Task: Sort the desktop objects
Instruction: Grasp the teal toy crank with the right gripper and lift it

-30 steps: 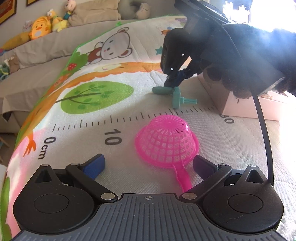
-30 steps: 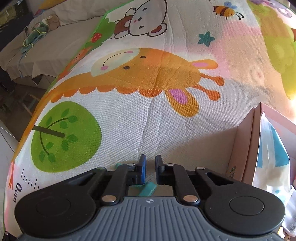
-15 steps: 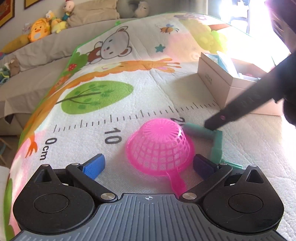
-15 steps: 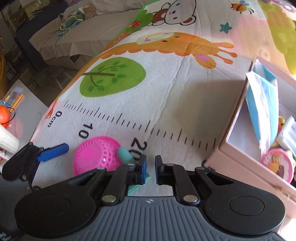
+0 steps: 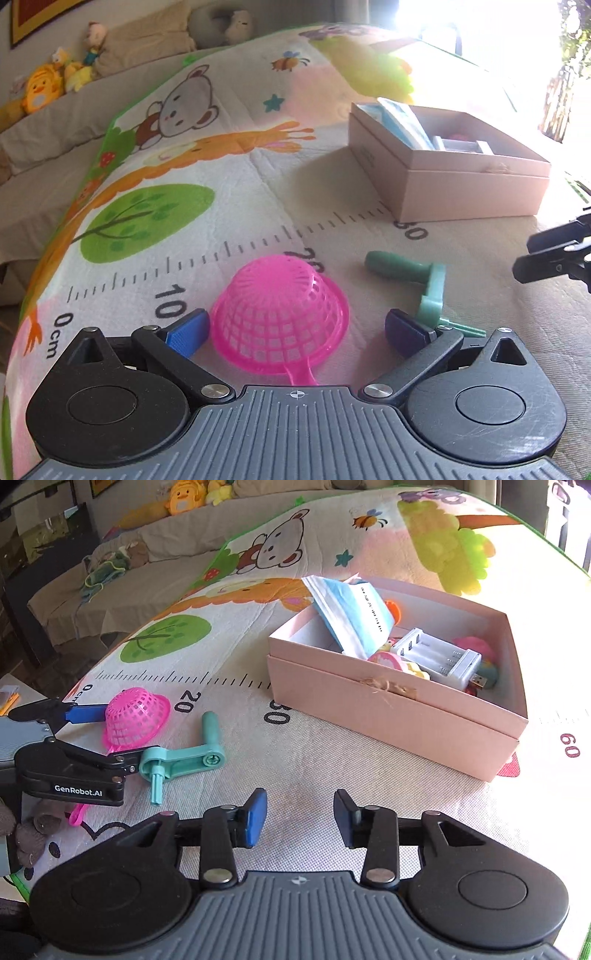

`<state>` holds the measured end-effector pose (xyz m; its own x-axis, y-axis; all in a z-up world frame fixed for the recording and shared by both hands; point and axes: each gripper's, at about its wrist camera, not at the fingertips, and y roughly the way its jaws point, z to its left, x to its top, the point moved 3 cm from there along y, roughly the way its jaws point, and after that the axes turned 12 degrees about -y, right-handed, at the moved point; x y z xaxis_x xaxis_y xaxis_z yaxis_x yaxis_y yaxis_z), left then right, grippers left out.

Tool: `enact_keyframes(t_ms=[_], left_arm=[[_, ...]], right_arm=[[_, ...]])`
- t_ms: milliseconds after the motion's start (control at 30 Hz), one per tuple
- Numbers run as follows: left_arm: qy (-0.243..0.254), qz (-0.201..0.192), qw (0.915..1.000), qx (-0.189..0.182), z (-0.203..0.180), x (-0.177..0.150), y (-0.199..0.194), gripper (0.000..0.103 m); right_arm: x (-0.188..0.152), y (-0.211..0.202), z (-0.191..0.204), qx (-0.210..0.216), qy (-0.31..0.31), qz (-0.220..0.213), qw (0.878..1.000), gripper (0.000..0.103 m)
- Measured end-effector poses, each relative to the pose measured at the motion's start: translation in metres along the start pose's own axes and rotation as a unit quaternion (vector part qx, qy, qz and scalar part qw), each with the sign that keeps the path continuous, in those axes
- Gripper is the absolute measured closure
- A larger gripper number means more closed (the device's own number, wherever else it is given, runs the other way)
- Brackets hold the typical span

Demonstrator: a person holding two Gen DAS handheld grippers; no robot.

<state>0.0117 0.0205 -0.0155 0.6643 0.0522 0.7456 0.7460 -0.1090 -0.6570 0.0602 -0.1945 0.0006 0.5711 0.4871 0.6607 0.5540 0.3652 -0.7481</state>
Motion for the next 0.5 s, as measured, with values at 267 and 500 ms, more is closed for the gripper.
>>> enact_keyframes(t_ms=[267,500], left_arm=[[0.023,0.022,0.9993,0.02,0.002,-0.01,-0.016,0.0],[0.014,0.032,0.998,0.052,0.017,-0.007,-0.022,0.0]], right_arm=[[0.02,0.009,0.025,0.042,-0.017,-0.043,0.998,0.024],[0.034,0.044,0.058,0.075,-0.035,-0.024,0.996,0.055]])
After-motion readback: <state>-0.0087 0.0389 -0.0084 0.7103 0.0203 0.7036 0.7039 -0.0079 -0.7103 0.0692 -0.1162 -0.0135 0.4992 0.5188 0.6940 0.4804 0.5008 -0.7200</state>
